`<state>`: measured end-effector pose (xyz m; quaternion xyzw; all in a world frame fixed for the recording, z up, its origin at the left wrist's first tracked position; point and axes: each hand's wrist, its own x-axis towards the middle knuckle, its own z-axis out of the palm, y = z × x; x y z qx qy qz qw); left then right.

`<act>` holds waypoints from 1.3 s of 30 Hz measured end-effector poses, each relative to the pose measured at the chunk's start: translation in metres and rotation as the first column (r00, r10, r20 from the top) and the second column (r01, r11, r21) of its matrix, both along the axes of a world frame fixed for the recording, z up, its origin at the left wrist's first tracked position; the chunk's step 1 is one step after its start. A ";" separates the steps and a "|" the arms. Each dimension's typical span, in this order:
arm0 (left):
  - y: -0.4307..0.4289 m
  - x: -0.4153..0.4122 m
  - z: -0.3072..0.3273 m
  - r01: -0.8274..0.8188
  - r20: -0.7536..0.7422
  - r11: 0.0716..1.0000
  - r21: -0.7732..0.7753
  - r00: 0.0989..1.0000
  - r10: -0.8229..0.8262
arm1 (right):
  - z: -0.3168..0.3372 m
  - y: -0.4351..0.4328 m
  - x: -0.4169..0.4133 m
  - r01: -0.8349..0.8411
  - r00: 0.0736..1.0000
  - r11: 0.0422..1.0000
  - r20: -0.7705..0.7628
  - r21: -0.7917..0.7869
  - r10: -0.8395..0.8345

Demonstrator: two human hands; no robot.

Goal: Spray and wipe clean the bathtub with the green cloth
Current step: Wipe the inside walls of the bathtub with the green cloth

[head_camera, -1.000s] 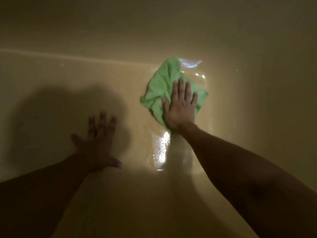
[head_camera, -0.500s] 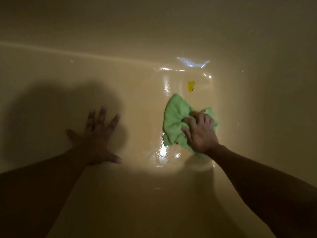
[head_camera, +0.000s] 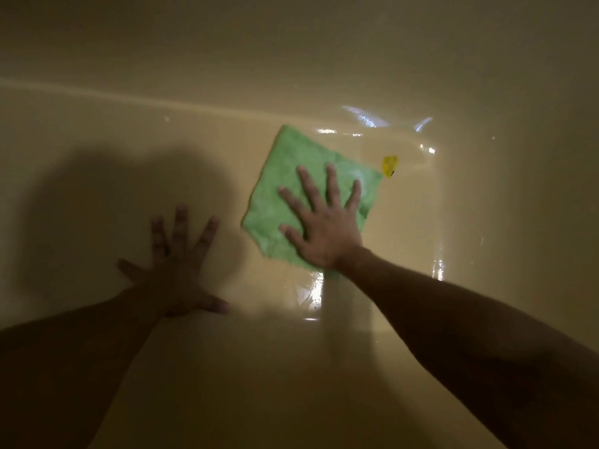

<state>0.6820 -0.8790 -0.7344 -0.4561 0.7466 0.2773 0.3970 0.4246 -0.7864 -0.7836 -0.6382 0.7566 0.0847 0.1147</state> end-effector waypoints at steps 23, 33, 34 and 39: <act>-0.093 0.128 -0.011 0.073 -0.076 0.997 0.003 0.994 -0.073 | -0.017 -0.079 0.027 0.362 0.931 0.922 0.092 -0.134 -0.352; -0.093 0.127 -0.003 0.019 -0.086 1.000 0.006 0.996 -0.019 | -0.011 -0.076 0.154 -0.185 0.977 0.977 0.088 -0.106 0.194; -0.093 0.126 -0.002 0.014 -0.090 1.000 0.003 0.996 -0.013 | -0.011 -0.065 0.154 -0.199 0.974 0.976 0.090 -0.092 0.207; -0.095 0.125 0.000 -0.006 -0.090 1.000 0.000 0.996 0.006 | -0.004 -0.012 0.128 -0.262 0.960 0.965 0.096 -0.012 0.262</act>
